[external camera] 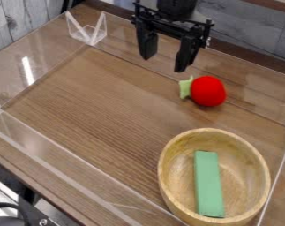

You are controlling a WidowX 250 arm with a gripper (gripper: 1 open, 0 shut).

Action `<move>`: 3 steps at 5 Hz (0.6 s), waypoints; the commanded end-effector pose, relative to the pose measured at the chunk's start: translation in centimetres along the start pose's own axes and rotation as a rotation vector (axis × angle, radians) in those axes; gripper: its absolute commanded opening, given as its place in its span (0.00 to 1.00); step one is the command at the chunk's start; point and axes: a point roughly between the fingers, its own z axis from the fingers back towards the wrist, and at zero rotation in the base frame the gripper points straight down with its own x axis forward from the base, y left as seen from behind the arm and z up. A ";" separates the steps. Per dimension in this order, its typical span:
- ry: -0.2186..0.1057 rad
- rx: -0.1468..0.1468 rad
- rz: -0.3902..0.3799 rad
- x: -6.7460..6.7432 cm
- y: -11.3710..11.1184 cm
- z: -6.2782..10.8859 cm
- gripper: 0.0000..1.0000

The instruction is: Move the red fruit to the left

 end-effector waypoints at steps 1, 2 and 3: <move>0.009 -0.008 0.015 -0.3 -0.9 -1.7 1.00; -0.005 -0.034 0.068 0.9 -2.5 -2.9 1.00; -0.034 -0.088 0.255 2.3 -3.5 -3.5 1.00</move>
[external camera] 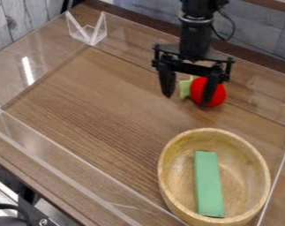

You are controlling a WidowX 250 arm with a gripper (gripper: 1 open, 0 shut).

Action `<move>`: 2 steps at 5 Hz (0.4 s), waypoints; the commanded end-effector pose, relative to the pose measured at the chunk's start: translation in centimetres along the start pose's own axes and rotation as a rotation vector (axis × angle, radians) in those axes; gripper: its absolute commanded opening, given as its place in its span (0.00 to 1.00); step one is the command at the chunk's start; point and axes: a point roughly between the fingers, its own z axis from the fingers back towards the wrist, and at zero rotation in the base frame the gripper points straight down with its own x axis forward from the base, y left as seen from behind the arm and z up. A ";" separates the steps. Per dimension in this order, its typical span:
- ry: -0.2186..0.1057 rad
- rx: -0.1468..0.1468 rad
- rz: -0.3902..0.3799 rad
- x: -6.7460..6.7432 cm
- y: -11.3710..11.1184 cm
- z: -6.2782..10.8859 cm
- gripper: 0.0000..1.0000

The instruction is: Move the red fruit to the left

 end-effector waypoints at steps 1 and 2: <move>-0.094 -0.082 0.205 1.6 -1.8 0.1 1.00; -0.130 -0.131 0.410 2.5 -2.8 -1.7 1.00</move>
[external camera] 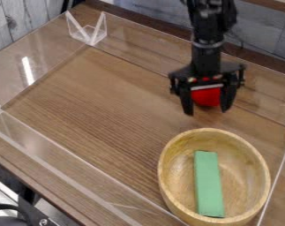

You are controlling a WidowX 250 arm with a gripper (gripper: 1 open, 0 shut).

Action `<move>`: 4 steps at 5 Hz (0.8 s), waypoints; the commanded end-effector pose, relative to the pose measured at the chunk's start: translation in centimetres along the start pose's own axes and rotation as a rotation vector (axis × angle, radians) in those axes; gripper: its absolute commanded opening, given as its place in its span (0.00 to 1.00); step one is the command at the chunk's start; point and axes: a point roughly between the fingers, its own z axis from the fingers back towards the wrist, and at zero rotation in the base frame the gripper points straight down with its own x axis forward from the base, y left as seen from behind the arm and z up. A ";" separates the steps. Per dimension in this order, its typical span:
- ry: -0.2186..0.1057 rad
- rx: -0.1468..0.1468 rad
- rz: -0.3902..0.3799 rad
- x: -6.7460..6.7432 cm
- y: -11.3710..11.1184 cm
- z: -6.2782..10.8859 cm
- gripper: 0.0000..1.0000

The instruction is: Move the red fruit to the left

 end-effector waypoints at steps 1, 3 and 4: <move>-0.070 -0.075 0.241 1.3 -0.2 0.8 1.00; -0.120 -0.113 0.550 4.4 -0.1 0.7 1.00; -0.128 -0.118 0.582 5.7 -0.6 0.9 1.00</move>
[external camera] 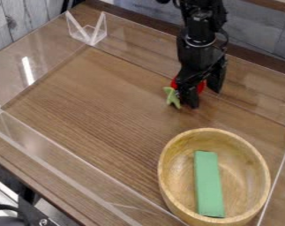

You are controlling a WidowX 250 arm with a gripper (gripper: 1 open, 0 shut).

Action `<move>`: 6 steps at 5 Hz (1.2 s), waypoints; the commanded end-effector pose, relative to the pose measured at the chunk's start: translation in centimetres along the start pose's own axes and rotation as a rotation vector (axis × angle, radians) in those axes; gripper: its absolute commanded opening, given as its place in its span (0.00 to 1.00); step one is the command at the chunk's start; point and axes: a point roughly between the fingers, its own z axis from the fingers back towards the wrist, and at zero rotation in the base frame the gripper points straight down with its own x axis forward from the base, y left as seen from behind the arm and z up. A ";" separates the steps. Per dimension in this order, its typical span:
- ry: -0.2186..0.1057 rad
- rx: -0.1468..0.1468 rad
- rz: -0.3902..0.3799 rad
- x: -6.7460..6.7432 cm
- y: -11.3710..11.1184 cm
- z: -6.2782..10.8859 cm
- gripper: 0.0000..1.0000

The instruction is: Move the red fruit to the left

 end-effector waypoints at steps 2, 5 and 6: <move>-0.042 -0.060 0.044 -2.3 -3.1 1.7 1.00; -0.067 -0.043 0.085 -1.0 -2.0 2.1 0.00; -0.077 -0.034 0.069 -1.0 -1.5 2.0 0.00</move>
